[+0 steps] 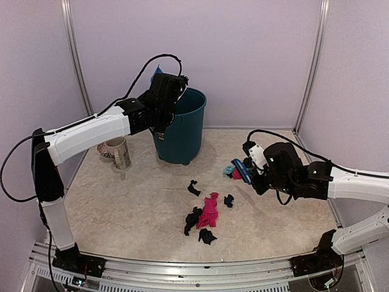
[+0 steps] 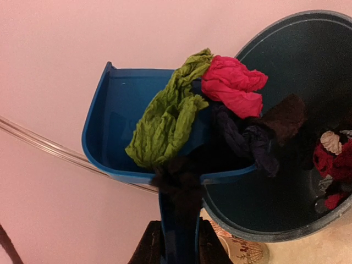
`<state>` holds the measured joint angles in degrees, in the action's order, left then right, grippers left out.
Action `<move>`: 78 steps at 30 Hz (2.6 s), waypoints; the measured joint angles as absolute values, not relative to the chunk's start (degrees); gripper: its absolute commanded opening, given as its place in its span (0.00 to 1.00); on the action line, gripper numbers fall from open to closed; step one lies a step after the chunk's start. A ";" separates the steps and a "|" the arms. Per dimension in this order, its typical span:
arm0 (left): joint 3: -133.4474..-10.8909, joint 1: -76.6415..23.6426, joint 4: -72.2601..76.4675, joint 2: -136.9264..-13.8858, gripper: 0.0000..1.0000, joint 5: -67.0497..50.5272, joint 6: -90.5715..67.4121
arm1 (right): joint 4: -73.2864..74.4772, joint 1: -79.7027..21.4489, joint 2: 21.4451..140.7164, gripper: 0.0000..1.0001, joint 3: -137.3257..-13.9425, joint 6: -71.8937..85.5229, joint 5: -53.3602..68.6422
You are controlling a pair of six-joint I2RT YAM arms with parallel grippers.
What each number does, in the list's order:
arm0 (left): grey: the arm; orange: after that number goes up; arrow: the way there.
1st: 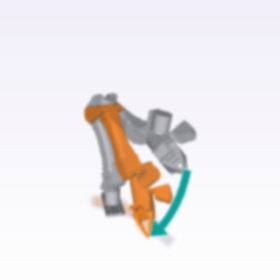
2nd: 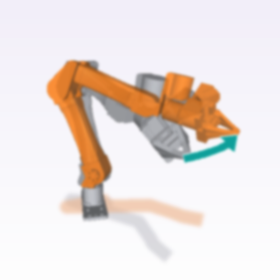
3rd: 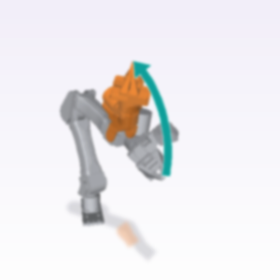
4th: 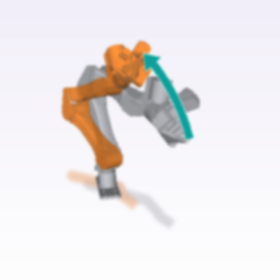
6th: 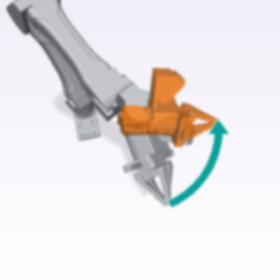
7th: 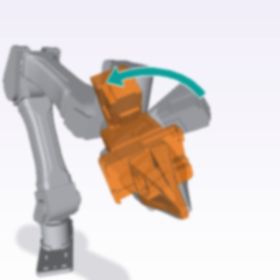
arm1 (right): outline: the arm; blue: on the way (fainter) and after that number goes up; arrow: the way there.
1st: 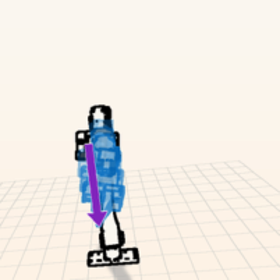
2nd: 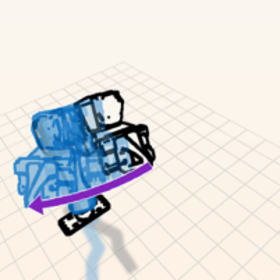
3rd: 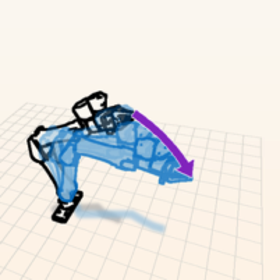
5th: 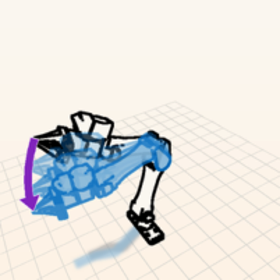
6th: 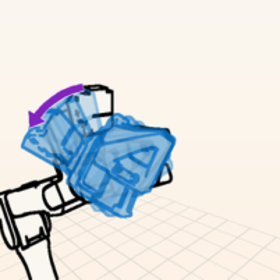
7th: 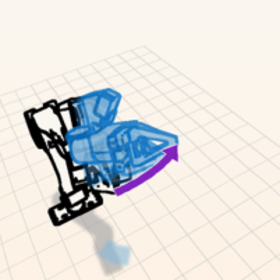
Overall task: Sweep away the paper scraps from the table
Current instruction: Dump the paper scraps into the trash bin, then sweep the paper scraps at the center of the board.
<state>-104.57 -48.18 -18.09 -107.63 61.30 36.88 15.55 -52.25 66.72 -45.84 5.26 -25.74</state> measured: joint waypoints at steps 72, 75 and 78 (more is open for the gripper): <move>-53.80 -56.21 -26.85 -55.57 0.00 17.47 -12.25 | 12.84 -53.65 85.27 0.00 -50.11 18.83 20.43; -51.51 -57.23 -25.96 -55.40 0.00 15.86 -13.45 | 14.44 -50.87 84.53 0.00 -50.11 19.40 17.78; -49.10 -58.78 -25.15 -55.79 0.00 14.61 -14.87 | 15.84 -48.10 82.54 0.00 -50.09 19.64 15.49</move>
